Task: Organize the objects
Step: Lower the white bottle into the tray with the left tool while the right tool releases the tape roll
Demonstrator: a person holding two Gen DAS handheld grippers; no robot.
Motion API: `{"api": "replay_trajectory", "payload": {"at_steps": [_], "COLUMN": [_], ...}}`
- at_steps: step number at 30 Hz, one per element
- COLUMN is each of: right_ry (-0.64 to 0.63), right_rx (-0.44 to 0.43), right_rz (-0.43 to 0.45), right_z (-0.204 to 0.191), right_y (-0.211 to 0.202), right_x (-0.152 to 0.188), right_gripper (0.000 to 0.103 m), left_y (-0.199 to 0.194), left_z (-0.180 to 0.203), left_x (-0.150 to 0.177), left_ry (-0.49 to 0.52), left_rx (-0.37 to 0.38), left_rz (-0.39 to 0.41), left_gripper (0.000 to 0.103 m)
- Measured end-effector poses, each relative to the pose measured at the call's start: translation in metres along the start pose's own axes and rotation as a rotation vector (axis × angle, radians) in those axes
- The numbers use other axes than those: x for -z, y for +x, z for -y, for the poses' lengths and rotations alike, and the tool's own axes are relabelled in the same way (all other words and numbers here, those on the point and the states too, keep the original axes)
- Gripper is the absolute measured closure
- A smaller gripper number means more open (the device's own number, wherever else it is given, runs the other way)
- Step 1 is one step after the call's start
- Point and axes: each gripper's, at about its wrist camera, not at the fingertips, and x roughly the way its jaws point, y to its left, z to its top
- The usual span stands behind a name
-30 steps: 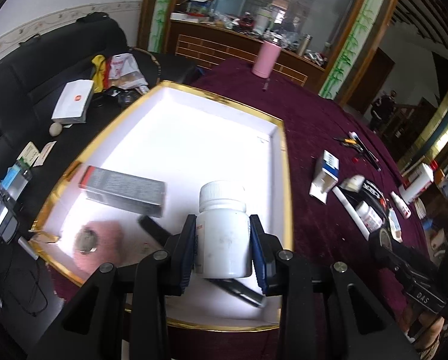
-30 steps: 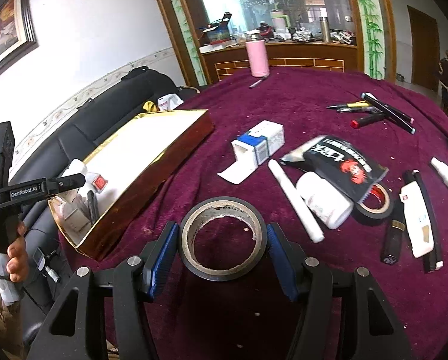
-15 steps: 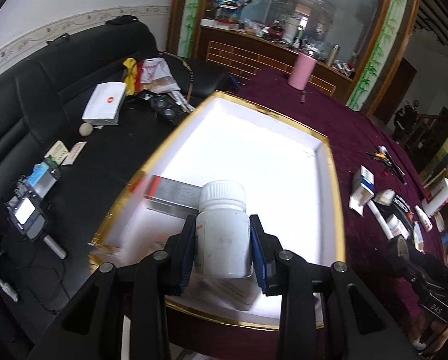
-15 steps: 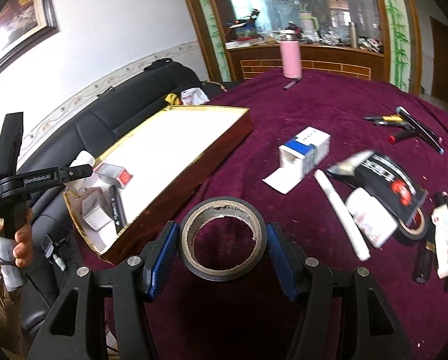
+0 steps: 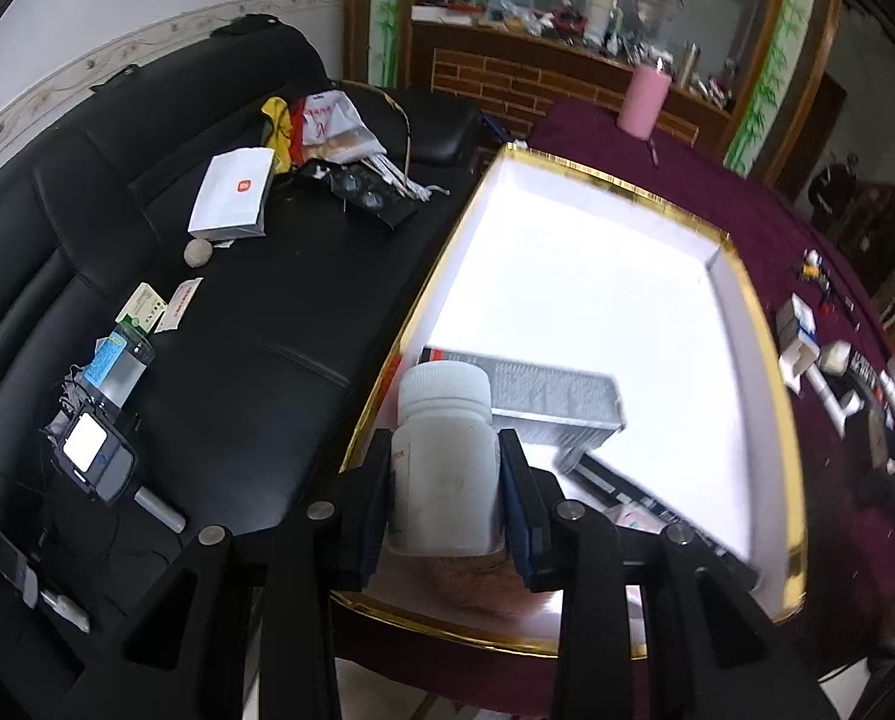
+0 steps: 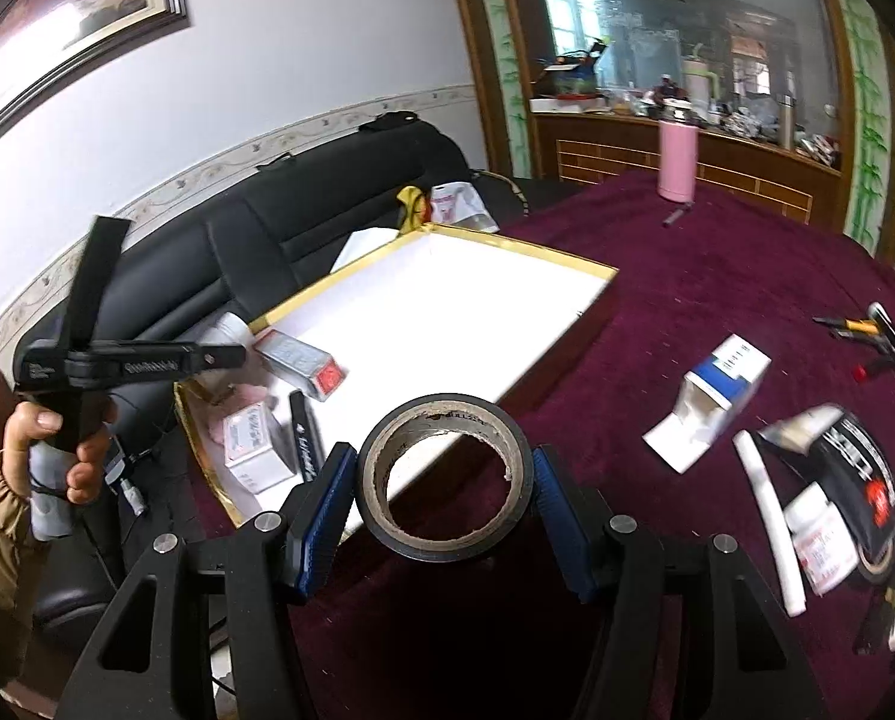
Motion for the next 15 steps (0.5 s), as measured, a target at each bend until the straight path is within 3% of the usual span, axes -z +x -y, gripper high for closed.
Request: {"api": "replay_trajectory", "payload": {"at_steps": [15], "right_ry": [-0.103], "right_rx": [-0.089], "right_rz": [-0.082], "right_z": [-0.027], "right_y": [0.062], "right_x": [-0.023], "right_gripper": [0.038], "left_y": [0.002], "left_z": [0.009], "left_x": [0.006], "left_ry": [0.124], "left_rx": [-0.069], "left_rz": [-0.019], "left_gripper": [0.07]}}
